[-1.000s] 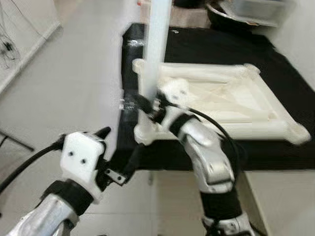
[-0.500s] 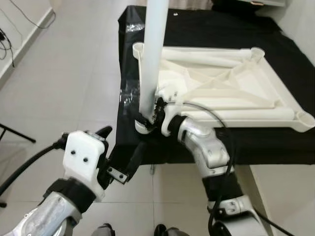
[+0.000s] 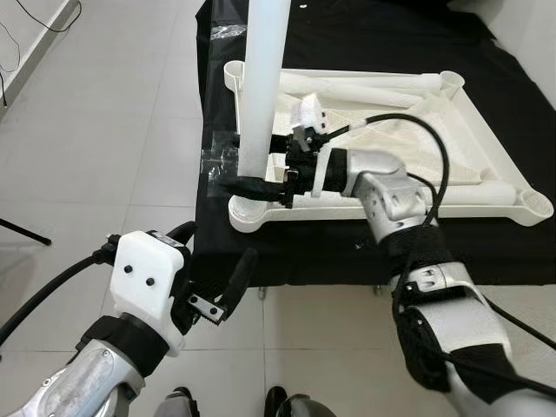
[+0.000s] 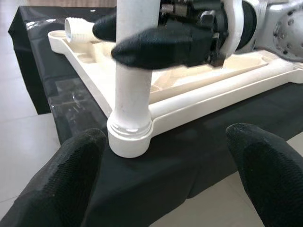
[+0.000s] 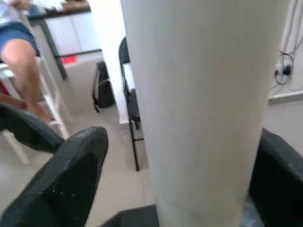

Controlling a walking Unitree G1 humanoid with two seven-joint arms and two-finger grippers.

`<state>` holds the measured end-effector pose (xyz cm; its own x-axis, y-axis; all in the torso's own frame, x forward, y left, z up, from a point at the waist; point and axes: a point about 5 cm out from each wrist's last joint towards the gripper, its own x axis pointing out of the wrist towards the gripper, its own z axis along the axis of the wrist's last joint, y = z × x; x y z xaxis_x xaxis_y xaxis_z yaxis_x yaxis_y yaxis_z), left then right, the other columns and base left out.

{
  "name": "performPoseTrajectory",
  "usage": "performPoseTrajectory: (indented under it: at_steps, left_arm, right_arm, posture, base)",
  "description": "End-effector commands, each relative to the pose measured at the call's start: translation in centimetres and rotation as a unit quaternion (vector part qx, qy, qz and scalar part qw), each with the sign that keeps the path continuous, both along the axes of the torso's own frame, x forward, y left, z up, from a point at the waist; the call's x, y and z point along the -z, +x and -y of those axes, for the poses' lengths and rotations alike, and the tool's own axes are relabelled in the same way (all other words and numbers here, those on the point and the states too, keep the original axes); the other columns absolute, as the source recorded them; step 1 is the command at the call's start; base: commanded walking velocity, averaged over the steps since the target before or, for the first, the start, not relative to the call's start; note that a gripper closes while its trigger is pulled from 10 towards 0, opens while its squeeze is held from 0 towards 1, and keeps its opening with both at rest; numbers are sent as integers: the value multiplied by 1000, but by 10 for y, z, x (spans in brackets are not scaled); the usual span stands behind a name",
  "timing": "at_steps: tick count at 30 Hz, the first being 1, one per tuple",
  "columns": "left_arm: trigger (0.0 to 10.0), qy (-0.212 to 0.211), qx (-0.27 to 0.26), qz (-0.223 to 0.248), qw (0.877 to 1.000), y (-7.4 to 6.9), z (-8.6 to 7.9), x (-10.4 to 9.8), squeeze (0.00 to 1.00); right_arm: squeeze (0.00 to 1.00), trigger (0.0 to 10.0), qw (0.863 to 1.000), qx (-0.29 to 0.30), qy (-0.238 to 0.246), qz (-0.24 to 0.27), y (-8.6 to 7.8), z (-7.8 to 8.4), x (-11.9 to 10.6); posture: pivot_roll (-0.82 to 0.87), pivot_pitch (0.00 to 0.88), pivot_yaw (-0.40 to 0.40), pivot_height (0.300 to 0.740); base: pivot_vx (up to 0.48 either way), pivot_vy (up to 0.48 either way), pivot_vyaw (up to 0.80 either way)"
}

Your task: Building children table

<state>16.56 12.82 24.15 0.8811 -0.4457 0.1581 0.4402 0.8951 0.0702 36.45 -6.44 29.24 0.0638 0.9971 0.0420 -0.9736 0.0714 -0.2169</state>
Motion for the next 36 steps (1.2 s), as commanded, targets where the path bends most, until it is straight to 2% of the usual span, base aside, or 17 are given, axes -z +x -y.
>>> performPoseTrajectory:
  at_steps: [1,13,15,17,18,19,20,21,22,23,24,25,26,28,29,32,36]
  left_arm:
    - [10000,0,8,-11,1000,-3,1,3,0]
    - [10000,1,10,-13,1000,-3,3,4,0]
    - [10000,1,11,-13,1000,-4,3,4,0]
    - [10000,2,11,-13,1000,-4,3,5,0]
    - [10000,3,11,-14,1000,-4,2,5,0]
    - [10000,3,11,-14,1000,-4,2,5,0]
    - [10000,4,11,-15,1000,-4,1,5,0]
    - [10000,4,11,-15,1000,-4,1,5,0]
    - [10000,6,12,-16,1000,-4,1,5,0]
    - [10000,6,12,-16,1000,-4,1,5,0]
    - [10000,8,12,-16,1000,-4,0,5,0]
    - [10000,8,12,-16,1000,-4,0,5,0]
    - [10000,9,12,-16,1000,-4,0,5,0]
    - [10000,8,14,-13,1000,-3,1,3,0]
    - [10000,8,17,-10,1000,-2,2,2,0]
    - [10000,8,17,-4,1000,-1,3,0,0]
    - [10000,9,13,0,1000,0,1,-1,0]
  right_arm:
    - [0,0,1000,-15,15,2,1,6,-4]
    - [0,0,999,-53,8,2,3,29,-6]
    - [0,0,999,-32,0,-3,3,39,2]
    - [0,0,1000,-4,-6,-7,1,38,15]
    - [0,0,995,83,-8,-48,2,23,41]
    - [0,0,995,83,-8,-48,2,23,41]
    - [0,0,982,174,-9,-71,2,11,62]
    - [0,0,982,174,-9,-71,2,11,62]
    - [0,0,940,324,-40,-98,-12,1,101]
    - [0,0,940,324,-40,-98,-12,1,101]
    - [0,0,906,403,-57,-114,-29,-2,122]
    - [0,0,906,403,-57,-114,-29,-2,122]
    - [0,0,887,441,-65,-121,-41,-2,132]
    - [0,0,882,451,-61,-120,-43,-8,131]
    - [0,0,888,444,-53,-105,-36,-16,122]
    - [0,0,889,448,-34,-86,-21,-31,101]
    - [0,0,893,443,-18,-84,-17,-43,89]
  posture:
    - [287,312,-167,740]
    - [272,285,-161,740]
    - [264,281,-166,740]
    - [251,271,-169,740]
    - [241,271,-169,740]
    - [241,271,-169,740]
    - [245,271,-166,740]
    - [245,271,-166,740]
    - [240,270,-157,740]
    - [240,270,-157,740]
    - [240,270,-157,740]
    - [240,270,-157,740]
    - [240,270,-157,740]
    - [239,249,-141,740]
    - [241,249,-145,740]
    - [242,245,-151,740]
    - [246,245,-151,740]
  base:
    - [0,0,0]
    - [0,0,0]
    - [0,0,0]
    - [0,0,0]
    - [0,0,0]
    - [0,0,0]
    - [0,0,0]
    - [0,0,0]
    - [0,0,0]
    - [0,0,0]
    - [0,0,0]
    - [0,0,0]
    - [0,0,0]
    - [0,0,0]
    - [0,0,0]
    - [0,0,0]
    - [0,0,0]
